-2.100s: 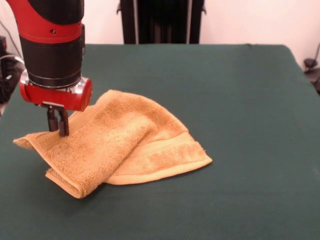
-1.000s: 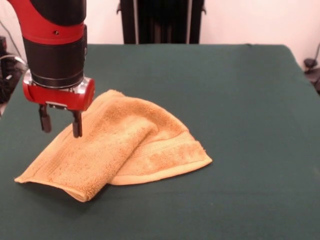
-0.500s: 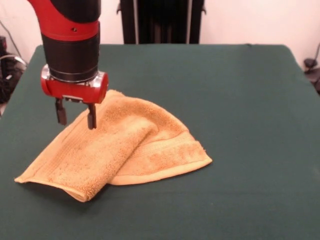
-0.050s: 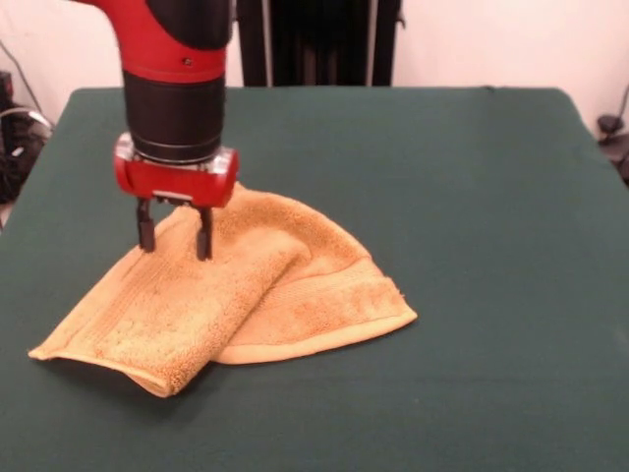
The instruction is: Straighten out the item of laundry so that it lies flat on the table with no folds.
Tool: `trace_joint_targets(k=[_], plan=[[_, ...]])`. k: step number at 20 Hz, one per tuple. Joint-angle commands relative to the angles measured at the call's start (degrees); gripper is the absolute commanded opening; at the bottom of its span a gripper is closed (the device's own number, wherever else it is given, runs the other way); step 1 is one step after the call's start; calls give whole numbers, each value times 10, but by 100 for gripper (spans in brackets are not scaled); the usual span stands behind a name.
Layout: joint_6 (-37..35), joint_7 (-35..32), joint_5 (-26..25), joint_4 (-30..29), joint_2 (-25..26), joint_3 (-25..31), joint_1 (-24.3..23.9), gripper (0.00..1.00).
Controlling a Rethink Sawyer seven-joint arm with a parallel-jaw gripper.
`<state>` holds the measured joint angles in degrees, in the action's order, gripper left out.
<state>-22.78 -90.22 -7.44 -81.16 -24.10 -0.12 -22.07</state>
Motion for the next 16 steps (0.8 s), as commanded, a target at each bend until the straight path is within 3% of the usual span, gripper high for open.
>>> trace_joint_targets(k=[1, 16], plan=[[67, -106, -20, -98, 38, 29, 45, 100], [103, -114, -1, -95, 73, -4, 77, 100]])
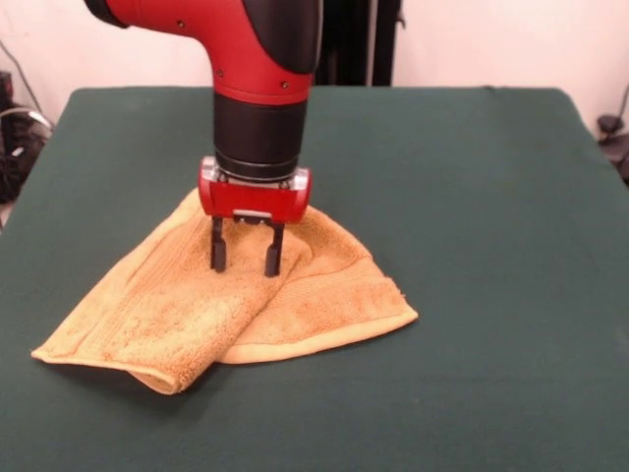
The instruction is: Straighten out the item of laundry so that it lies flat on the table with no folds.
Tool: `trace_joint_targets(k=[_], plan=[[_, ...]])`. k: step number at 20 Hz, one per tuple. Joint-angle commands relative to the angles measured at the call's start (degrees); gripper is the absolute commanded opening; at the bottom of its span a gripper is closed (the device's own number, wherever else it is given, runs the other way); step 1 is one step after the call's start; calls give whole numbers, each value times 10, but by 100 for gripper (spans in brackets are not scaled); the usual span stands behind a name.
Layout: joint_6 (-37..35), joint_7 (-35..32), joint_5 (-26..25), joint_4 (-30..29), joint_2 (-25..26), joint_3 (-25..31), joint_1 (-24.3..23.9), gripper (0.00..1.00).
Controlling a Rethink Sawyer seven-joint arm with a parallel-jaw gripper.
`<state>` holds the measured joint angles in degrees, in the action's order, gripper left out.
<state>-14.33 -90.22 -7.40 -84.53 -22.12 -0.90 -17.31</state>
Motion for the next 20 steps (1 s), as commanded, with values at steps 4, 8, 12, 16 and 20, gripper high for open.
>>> trace_joint_targets(k=[4, 8, 12, 16, 20], plan=[[29, -110, -2, -59, 59, 5, 30, 100], [47, -108, -4, -58, 67, 7, 29, 100], [57, -112, -3, -68, 64, 6, 27, 100], [55, -104, -6, -66, 65, 6, 28, 100], [51, -98, -8, -66, 64, 9, 26, 100]])
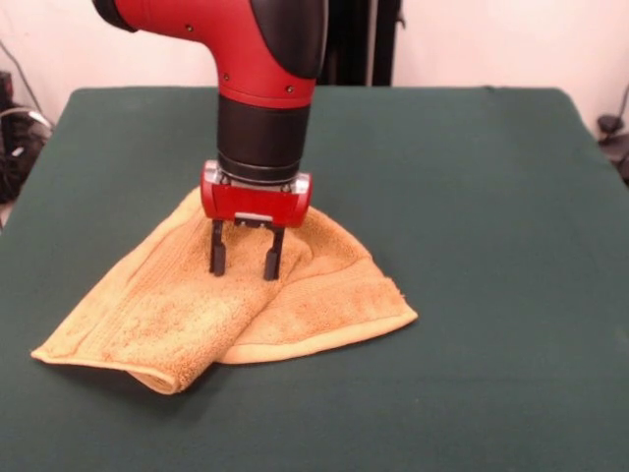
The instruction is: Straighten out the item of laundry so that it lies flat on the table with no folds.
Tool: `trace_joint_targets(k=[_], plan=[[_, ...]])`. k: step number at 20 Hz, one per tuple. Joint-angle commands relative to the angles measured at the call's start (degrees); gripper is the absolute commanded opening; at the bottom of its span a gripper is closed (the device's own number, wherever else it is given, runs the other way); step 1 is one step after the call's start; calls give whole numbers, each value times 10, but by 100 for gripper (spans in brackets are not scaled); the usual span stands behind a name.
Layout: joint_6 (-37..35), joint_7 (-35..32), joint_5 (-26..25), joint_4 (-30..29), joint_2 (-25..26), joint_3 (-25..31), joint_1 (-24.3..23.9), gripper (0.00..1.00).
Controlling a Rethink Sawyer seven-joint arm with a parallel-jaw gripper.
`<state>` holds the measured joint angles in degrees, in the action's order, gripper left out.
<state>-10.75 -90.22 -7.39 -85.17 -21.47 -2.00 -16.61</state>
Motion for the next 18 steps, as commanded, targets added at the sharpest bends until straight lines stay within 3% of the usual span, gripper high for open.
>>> trace_joint_targets(k=[1, 18], plan=[[17, -102, -5, -61, 59, 20, 19, 100], [9, -93, -8, -48, 72, 18, 27, 100]])
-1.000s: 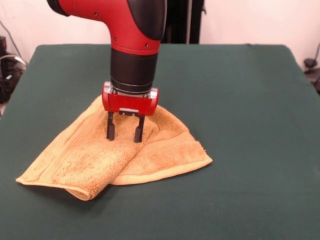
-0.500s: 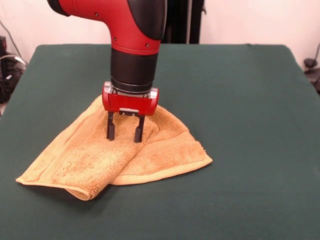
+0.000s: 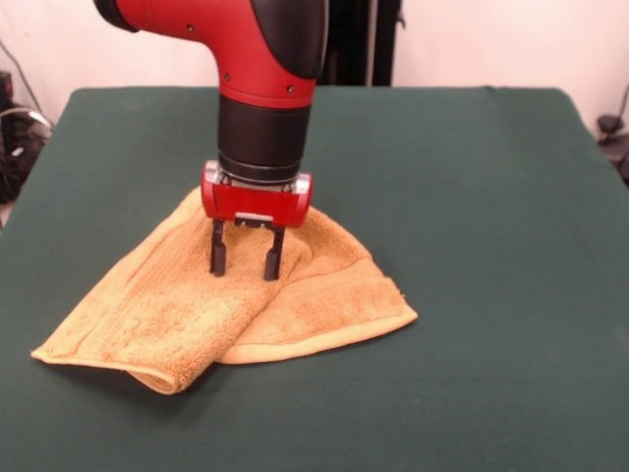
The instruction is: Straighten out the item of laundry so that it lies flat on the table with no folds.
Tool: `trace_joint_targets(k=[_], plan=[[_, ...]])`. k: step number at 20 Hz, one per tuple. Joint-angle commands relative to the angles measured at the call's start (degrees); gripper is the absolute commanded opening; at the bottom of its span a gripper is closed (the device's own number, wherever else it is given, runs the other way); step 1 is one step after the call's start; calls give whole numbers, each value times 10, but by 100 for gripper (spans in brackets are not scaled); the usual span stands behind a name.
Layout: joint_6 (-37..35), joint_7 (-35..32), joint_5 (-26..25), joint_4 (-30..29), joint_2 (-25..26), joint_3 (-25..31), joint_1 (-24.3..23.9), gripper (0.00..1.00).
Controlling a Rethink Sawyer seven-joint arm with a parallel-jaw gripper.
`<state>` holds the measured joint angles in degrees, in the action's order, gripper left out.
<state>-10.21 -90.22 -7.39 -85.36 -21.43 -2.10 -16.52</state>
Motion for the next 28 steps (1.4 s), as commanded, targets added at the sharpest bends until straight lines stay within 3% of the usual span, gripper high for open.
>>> trace_joint_targets(k=[1, 6, 13, 19, 28], plan=[[2, -94, -7, -48, 70, 17, 26, 100], [-14, -88, -5, -57, 53, 25, 20, 100], [-123, -52, 4, -99, -59, 37, 9, 100], [-207, -31, 14, -88, -114, 44, 4, 100], [-204, -35, -2, -67, -99, 54, 4, 100]])
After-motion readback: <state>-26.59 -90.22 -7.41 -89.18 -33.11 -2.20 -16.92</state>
